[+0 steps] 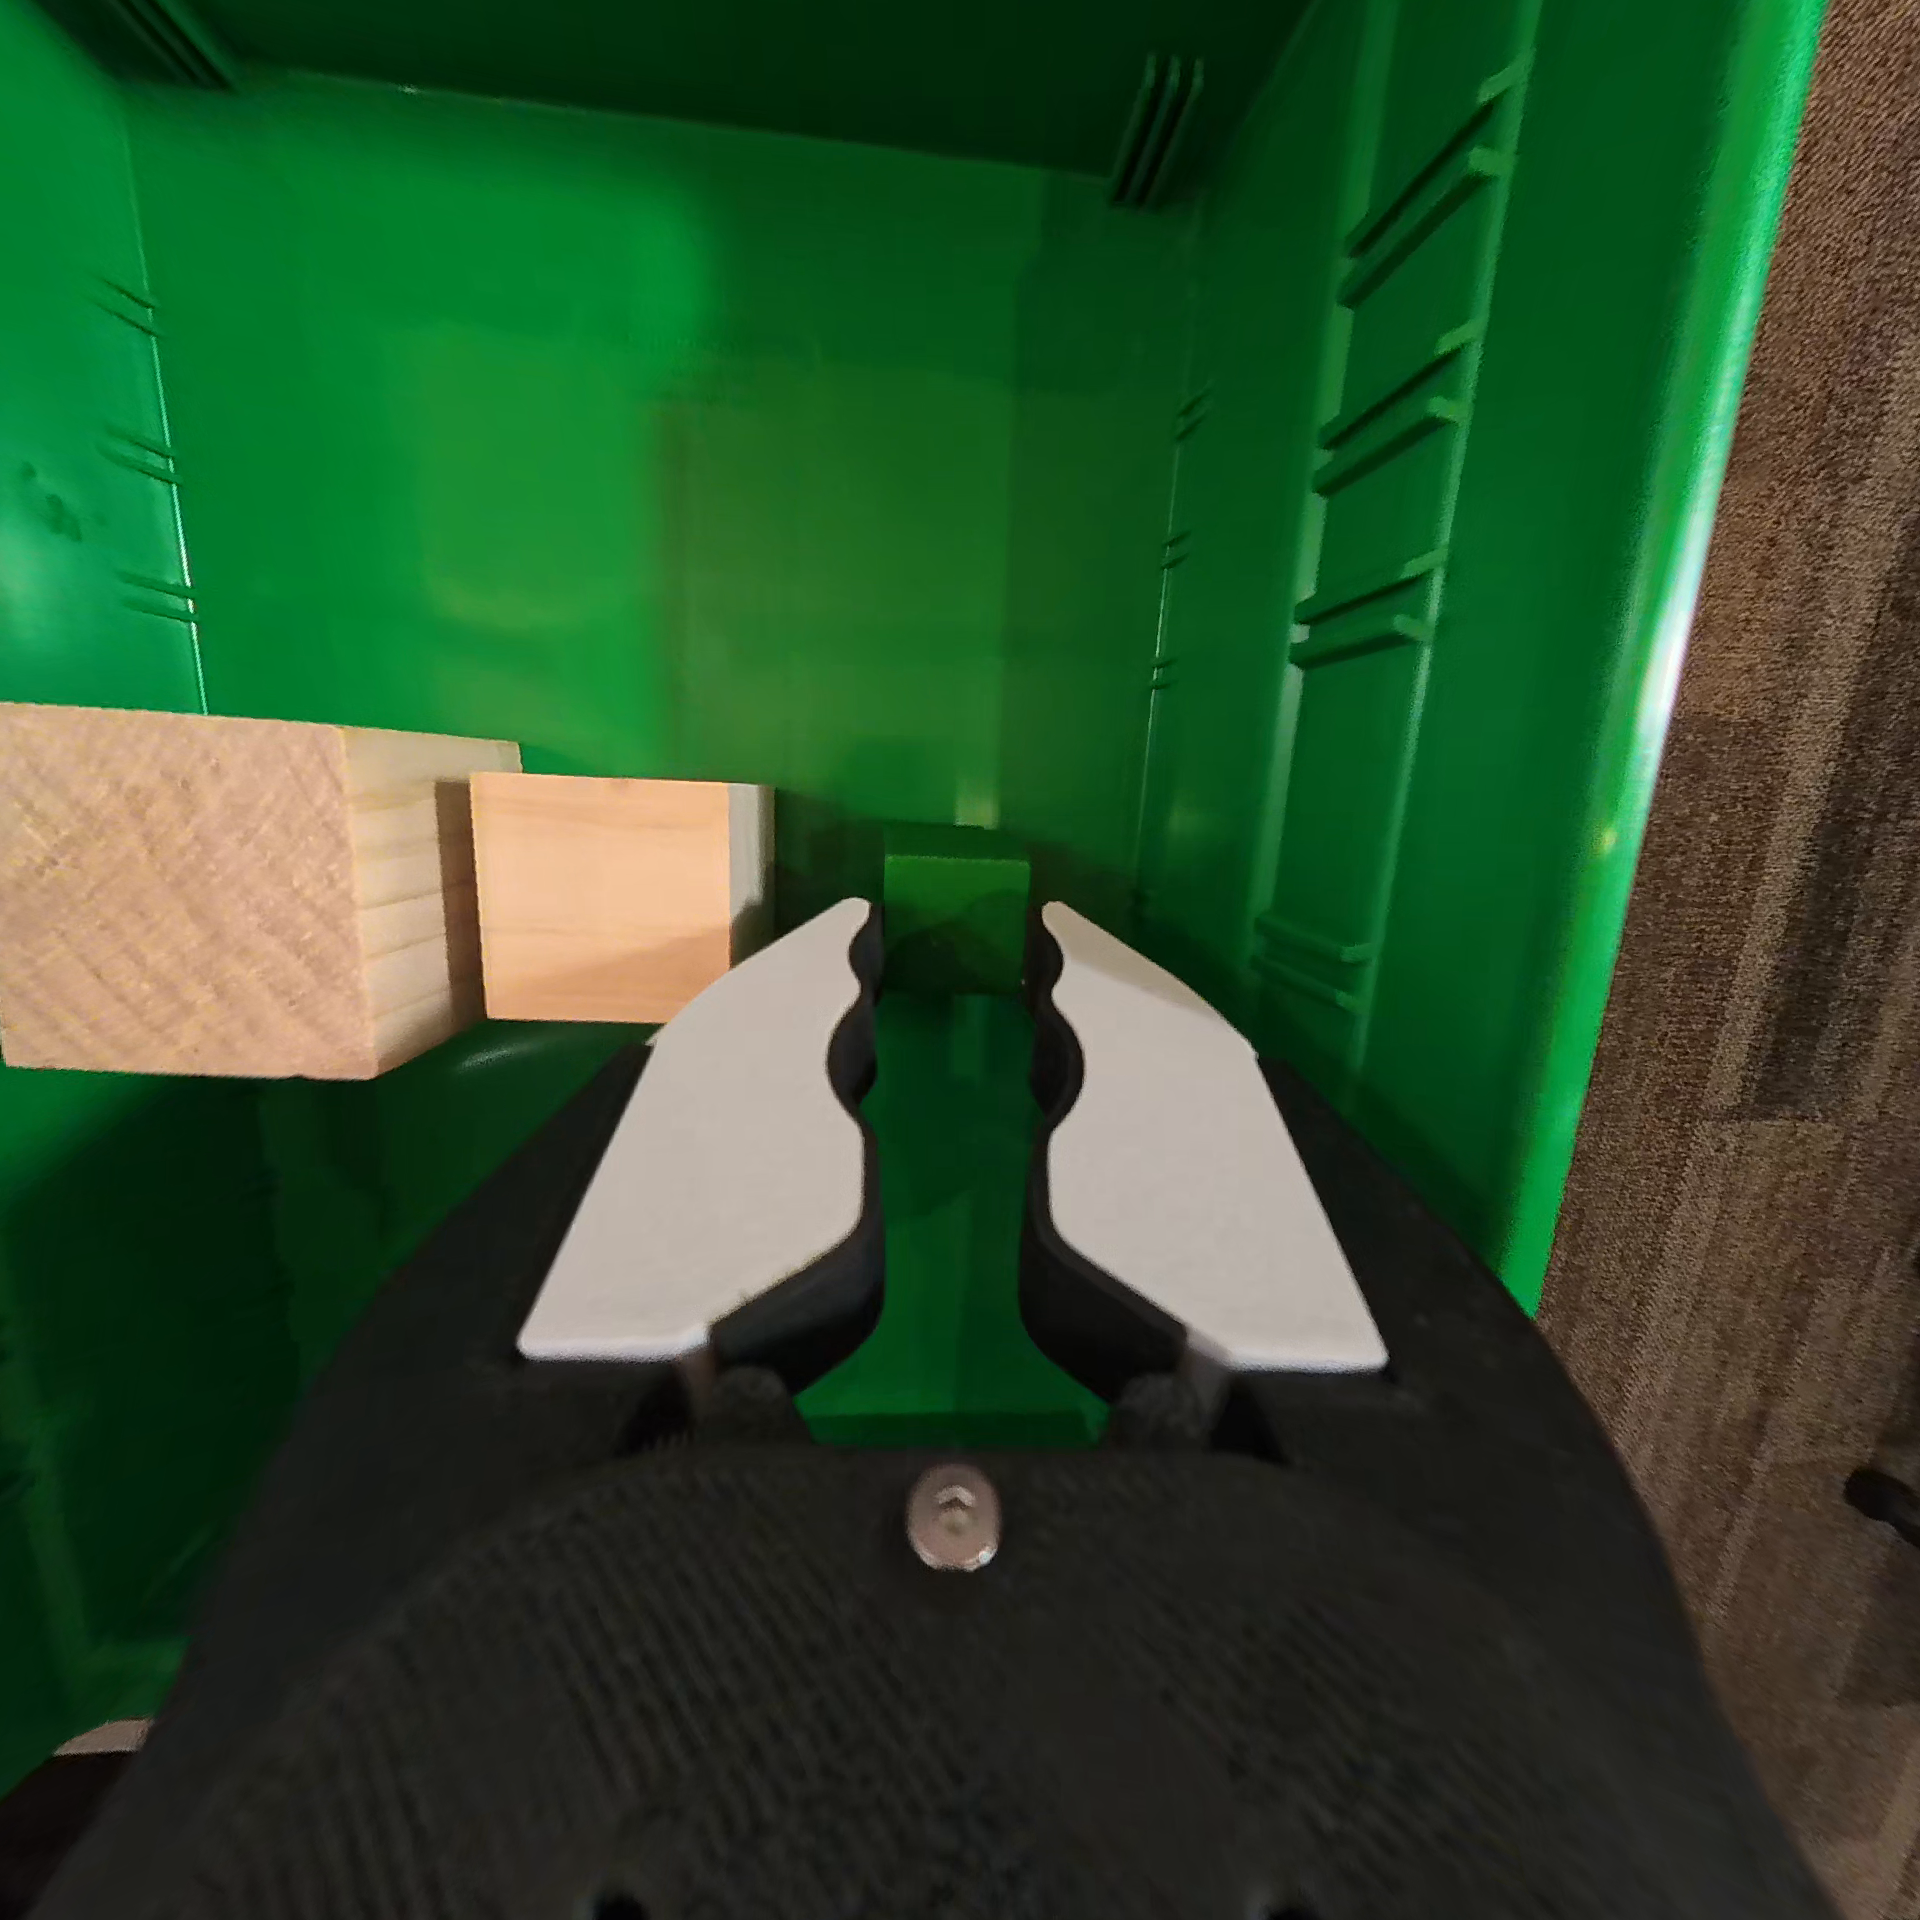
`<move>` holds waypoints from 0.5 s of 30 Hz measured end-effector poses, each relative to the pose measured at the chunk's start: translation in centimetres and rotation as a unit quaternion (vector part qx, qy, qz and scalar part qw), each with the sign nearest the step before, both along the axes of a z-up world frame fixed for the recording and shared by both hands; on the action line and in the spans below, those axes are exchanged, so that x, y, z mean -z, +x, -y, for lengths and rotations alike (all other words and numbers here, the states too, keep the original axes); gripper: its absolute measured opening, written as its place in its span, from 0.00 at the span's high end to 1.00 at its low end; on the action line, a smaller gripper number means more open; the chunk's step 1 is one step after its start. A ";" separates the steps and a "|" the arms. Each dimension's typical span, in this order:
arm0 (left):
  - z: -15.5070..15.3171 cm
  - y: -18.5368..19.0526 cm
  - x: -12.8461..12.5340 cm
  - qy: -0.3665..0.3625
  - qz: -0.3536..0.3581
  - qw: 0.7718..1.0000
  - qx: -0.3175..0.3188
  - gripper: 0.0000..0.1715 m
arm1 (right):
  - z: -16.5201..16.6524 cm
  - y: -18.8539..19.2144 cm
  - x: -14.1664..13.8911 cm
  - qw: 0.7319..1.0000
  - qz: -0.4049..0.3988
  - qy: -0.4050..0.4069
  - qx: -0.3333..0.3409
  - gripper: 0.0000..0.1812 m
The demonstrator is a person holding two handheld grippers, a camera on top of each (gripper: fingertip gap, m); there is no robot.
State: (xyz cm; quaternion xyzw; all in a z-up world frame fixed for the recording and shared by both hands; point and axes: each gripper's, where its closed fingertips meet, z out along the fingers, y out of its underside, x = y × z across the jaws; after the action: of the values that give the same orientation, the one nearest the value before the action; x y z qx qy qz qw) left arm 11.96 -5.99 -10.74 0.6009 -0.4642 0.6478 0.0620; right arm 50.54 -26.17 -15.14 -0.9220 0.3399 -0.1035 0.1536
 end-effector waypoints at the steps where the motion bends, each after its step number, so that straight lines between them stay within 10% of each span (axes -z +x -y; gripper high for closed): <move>1: 0.0 0.0 0.0 0.000 0.000 1.000 0.000 0.73 | 0.0 0.0 0.0 1.000 -0.001 0.000 0.000 0.85; 15: 0.3 -0.1 0.3 0.001 -0.004 1.000 0.006 0.73 | -0.3 0.0 0.1 1.000 0.000 0.004 -0.001 0.85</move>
State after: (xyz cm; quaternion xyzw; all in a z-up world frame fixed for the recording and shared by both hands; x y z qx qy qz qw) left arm 11.90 -6.26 -10.99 0.6008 -0.4677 0.6448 0.0671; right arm 50.57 -25.92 -15.23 -0.9220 0.3390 -0.1020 0.1571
